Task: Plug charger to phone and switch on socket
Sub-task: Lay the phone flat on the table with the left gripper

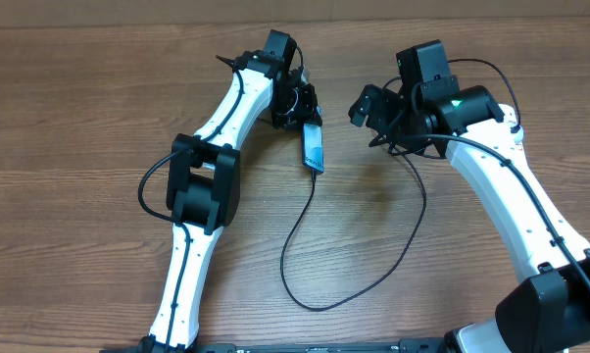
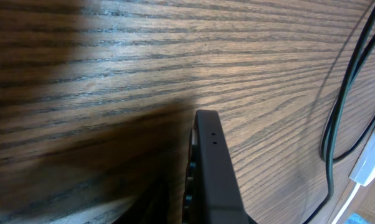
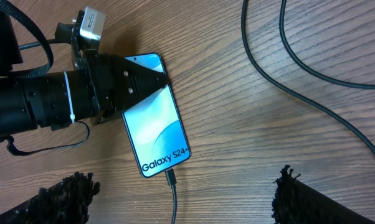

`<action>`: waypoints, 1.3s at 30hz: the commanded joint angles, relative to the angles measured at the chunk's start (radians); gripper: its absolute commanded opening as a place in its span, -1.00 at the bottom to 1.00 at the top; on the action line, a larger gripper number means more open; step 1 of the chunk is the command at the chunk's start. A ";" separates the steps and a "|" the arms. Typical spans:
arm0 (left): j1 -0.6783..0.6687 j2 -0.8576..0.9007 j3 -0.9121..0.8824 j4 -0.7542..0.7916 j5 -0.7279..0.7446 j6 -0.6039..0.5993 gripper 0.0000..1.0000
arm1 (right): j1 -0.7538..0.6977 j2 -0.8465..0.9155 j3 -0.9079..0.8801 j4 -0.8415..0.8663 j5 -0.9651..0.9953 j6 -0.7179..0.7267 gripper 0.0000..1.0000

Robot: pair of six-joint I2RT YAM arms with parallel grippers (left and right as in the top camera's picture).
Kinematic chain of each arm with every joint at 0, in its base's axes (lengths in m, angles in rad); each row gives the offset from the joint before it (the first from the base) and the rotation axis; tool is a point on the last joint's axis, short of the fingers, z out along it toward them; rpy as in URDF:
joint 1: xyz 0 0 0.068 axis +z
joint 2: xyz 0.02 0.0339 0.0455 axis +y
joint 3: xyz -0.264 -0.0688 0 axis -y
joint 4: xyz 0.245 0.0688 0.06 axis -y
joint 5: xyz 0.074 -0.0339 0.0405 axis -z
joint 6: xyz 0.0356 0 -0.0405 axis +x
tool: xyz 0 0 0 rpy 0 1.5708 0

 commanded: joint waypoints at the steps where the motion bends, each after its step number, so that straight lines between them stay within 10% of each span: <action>1: -0.006 0.007 0.003 -0.023 -0.039 -0.013 -0.53 | 0.000 -0.021 0.010 0.005 0.011 -0.005 0.89; 31: -0.005 0.007 0.003 -0.037 -0.039 -0.013 -0.26 | 0.000 -0.021 0.010 -0.004 0.011 -0.005 0.89; 39: -0.005 0.007 0.003 -0.046 -0.049 -0.013 0.29 | 0.000 -0.021 0.010 -0.006 0.011 -0.006 0.89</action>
